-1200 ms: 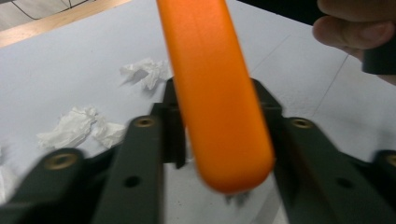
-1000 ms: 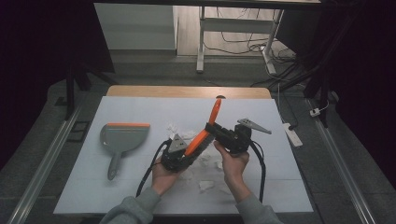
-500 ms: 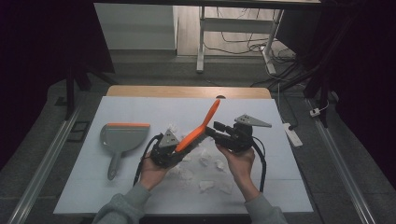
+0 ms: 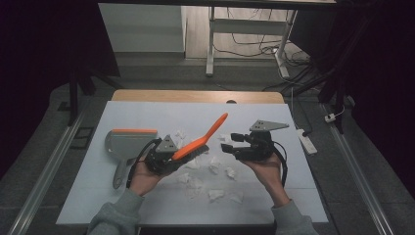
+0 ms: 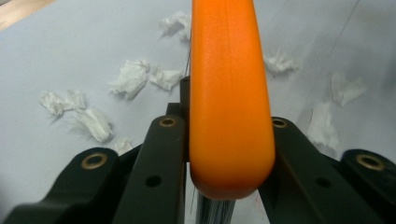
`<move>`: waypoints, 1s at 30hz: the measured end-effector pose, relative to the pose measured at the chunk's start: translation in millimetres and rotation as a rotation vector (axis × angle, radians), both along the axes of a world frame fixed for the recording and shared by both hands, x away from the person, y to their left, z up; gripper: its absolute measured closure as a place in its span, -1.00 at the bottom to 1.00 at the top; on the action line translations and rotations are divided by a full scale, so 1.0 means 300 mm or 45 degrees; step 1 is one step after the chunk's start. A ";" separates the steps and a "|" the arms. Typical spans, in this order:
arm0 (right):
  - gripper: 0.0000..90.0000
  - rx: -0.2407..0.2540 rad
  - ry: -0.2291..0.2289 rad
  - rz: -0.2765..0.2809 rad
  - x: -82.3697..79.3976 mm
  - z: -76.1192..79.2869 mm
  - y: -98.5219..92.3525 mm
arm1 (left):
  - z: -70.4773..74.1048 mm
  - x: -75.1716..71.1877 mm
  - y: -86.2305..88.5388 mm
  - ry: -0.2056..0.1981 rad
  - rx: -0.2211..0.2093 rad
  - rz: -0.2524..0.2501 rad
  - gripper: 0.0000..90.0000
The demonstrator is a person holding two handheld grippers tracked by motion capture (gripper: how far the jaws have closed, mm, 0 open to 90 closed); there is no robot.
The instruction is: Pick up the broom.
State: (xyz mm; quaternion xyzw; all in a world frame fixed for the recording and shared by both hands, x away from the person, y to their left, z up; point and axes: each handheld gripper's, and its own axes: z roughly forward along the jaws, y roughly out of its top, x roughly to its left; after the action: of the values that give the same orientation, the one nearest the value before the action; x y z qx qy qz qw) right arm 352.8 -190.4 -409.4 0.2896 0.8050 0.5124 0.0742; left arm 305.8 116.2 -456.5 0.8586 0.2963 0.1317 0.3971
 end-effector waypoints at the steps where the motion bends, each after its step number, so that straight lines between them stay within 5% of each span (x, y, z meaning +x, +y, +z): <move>1: -0.19 -0.035 -0.035 0.014 -0.010 0.012 0.000 | 0.000 -0.001 0.000 0.002 0.010 -0.009 0.73; 8: -0.19 -0.133 -0.047 0.096 -0.041 0.043 0.007 | 0.012 -0.021 0.005 0.013 0.038 -0.049 0.73; 11: -0.19 -0.194 -0.076 0.129 -0.062 0.054 0.016 | 0.028 -0.026 0.003 0.009 0.097 -0.081 0.73; 22: -0.25 -0.248 -0.142 0.162 -0.079 0.077 0.017 | 0.048 0.003 -0.064 0.047 0.217 -0.203 0.73; 30: -0.27 -0.488 -0.159 0.264 -0.093 0.047 0.076 | 0.042 0.004 -0.147 0.074 0.341 -0.378 0.73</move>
State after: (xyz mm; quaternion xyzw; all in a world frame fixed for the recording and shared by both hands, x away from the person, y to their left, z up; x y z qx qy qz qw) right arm 324.8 -167.7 -395.3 0.1538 0.9069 0.3721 0.1246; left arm 307.0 72.2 -443.8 0.9414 0.1577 0.0853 0.2857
